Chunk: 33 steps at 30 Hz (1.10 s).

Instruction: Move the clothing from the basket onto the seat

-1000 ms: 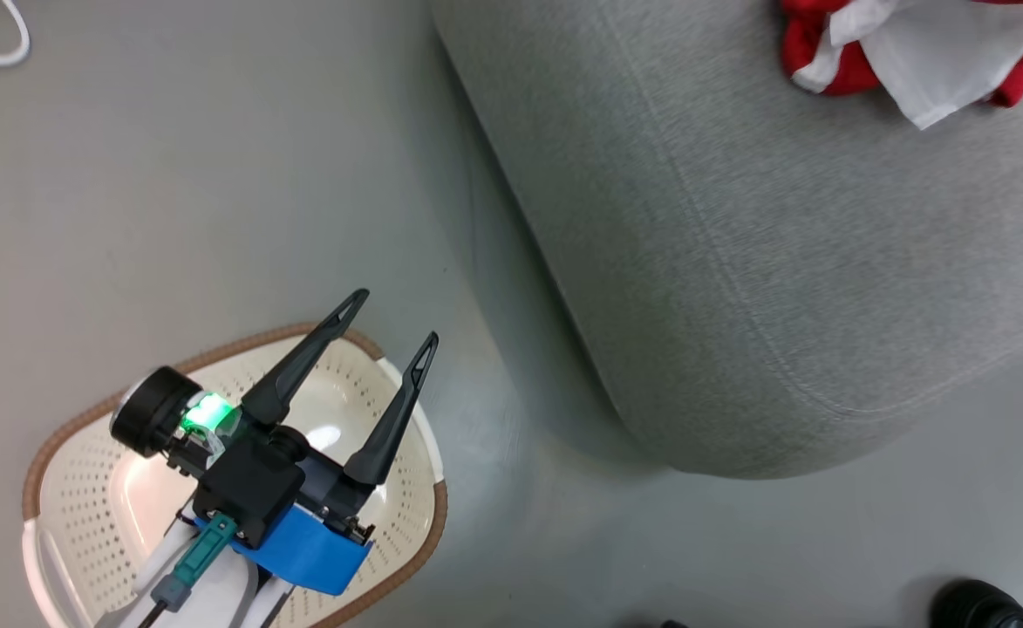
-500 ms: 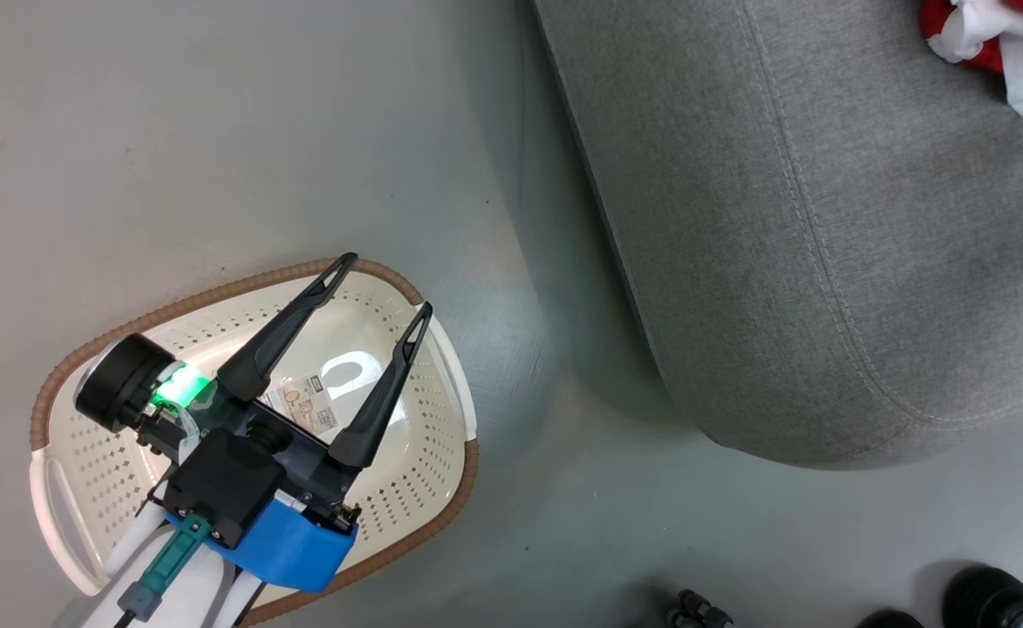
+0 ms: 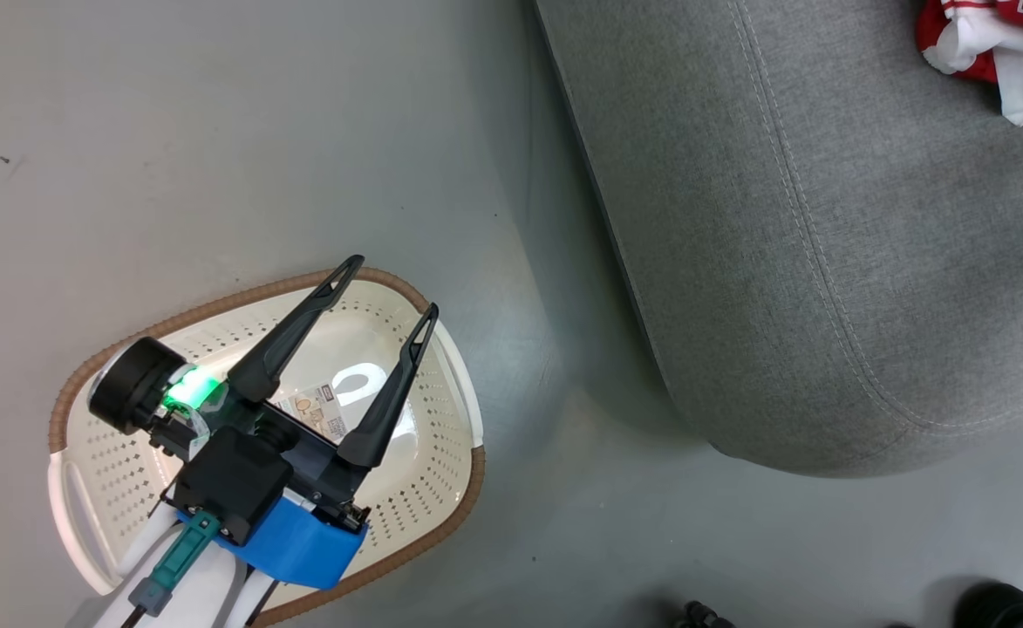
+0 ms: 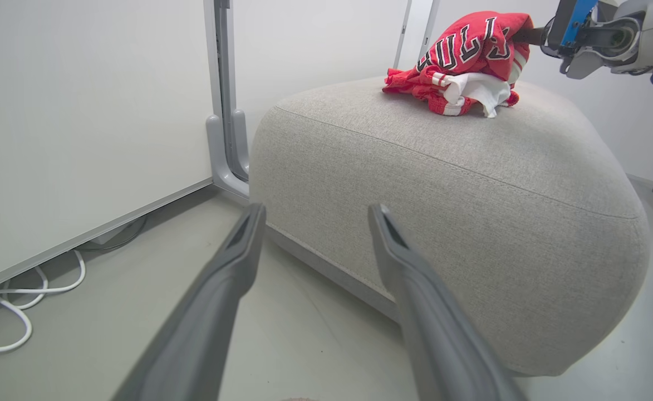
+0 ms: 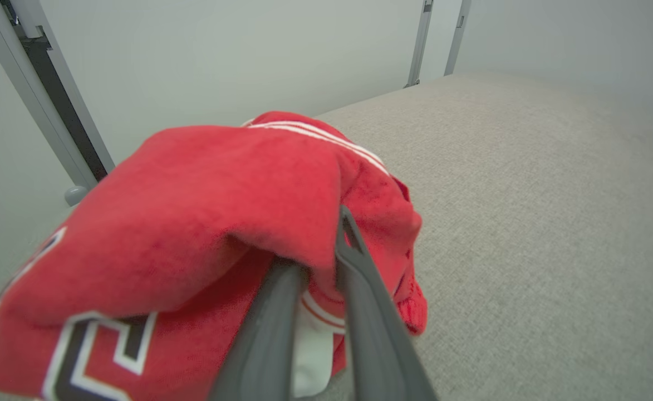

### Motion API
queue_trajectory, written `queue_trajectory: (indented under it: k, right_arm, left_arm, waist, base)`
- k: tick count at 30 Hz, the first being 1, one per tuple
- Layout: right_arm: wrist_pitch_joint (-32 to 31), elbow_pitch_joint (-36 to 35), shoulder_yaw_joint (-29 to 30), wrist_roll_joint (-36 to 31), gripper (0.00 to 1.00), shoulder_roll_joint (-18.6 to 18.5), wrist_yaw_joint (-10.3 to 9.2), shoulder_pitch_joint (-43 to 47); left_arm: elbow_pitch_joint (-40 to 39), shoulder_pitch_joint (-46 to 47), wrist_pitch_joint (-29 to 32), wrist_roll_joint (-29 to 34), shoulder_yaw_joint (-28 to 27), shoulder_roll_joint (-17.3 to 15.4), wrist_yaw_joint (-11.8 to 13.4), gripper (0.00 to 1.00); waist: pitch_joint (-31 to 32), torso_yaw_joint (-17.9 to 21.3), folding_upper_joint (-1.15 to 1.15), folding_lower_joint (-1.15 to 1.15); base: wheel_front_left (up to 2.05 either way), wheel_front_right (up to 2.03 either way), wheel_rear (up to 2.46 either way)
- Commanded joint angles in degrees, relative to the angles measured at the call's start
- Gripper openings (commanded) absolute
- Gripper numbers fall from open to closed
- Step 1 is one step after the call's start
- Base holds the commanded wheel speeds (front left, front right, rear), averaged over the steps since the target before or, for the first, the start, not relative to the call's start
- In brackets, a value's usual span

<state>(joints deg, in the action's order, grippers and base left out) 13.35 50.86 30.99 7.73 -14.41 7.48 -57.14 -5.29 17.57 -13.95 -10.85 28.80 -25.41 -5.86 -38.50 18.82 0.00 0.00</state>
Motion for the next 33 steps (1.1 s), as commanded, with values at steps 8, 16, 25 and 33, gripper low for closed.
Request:
queue_trajectory:
  k: [8, 16, 25, 33]
  right_arm:
    - [0.40, 2.14, -1.09, -1.00, 1.00, -1.25, 0.03, 1.76]
    - [0.75, 1.74, -3.49, -2.80, 1.00, -2.46, 0.03, 6.18]
    - [-0.61, -0.98, -6.66, -3.44, 1.00, -3.48, 0.03, 13.67]
    - [-2.04, -8.94, -8.37, -0.79, 1.00, -1.00, 0.03, 24.55]
  left_arm:
    - [2.36, 1.14, -0.95, -0.66, 0.72, 1.77, -0.03, 1.00]
    - [5.43, 0.44, -1.27, -1.78, 0.77, 5.69, -0.42, 1.00]
    - [8.24, -3.07, -1.31, -2.58, -1.12, 10.93, -1.13, 1.00]
    - [11.67, -7.56, -1.31, -3.16, -4.50, 15.45, -1.57, 1.00]
  waist:
    - [2.71, -1.48, 0.00, 0.00]
    - [8.13, -3.92, 0.00, 0.00]
    - [16.03, -7.31, 0.00, 0.00]
    - [24.84, -11.13, 0.00, 0.00]
  base:
    - [0.00, 0.00, 0.00]
    - [0.00, 0.00, 0.00]
    - [0.00, 0.00, 0.00]
    - [0.00, 0.00, 0.00]
